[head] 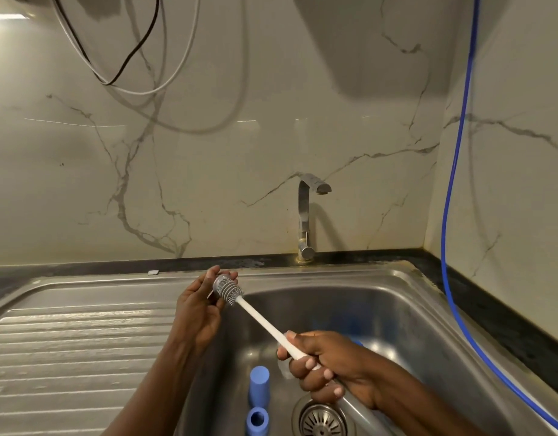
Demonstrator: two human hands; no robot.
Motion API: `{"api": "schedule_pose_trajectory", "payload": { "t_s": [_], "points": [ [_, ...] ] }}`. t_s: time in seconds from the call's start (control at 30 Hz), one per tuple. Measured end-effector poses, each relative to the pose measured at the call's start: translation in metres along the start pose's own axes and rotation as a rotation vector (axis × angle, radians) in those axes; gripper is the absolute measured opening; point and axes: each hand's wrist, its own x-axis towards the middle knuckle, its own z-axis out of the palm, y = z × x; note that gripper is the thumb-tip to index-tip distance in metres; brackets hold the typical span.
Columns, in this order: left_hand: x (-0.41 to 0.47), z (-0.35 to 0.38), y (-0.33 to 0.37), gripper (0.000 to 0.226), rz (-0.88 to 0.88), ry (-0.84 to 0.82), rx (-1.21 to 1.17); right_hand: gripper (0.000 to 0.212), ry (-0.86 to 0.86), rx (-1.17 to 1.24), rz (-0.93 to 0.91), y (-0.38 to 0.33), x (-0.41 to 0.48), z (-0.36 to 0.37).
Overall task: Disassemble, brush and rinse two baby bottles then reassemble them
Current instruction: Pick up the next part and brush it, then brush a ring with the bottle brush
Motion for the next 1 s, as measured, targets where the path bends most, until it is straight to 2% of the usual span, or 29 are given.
{"api": "schedule_pose_trajectory", "payload": {
  "t_s": [0.2,0.33,0.43,0.5,0.57,0.63,0.73,0.83,1.0],
  "points": [
    [-0.001,0.005,-0.001,0.017,-0.019,0.053,-0.099,0.022,-0.182,0.184,0.068,-0.004,-0.002,-0.011],
    [0.004,-0.006,0.005,0.017,0.014,0.105,-0.137,0.023,-0.216,0.174,0.074,-0.005,-0.006,-0.015],
    [0.011,-0.03,0.022,0.025,0.143,0.208,-0.077,0.025,-0.088,0.074,0.029,-0.01,-0.013,-0.022],
    [0.006,-0.035,0.02,0.018,0.163,0.206,0.066,0.026,0.073,-0.022,-0.024,-0.012,-0.014,-0.028],
    [0.0,-0.026,0.01,0.022,0.159,0.1,0.276,0.027,0.244,-0.17,-0.086,-0.012,-0.011,-0.034],
    [0.0,-0.015,-0.001,0.032,0.184,0.005,0.455,0.029,0.448,-0.428,-0.125,-0.011,-0.007,-0.05],
    [0.001,-0.001,-0.017,0.025,0.192,-0.148,0.679,0.026,0.646,-0.721,-0.115,-0.015,-0.012,-0.077],
    [-0.007,0.014,-0.041,0.012,0.084,-0.317,0.866,0.023,0.714,-0.765,-0.093,-0.017,-0.029,-0.095],
    [-0.025,0.051,-0.084,0.014,0.201,-0.743,1.518,0.028,0.781,-0.7,-0.145,-0.013,-0.039,-0.109]
  ]
}}
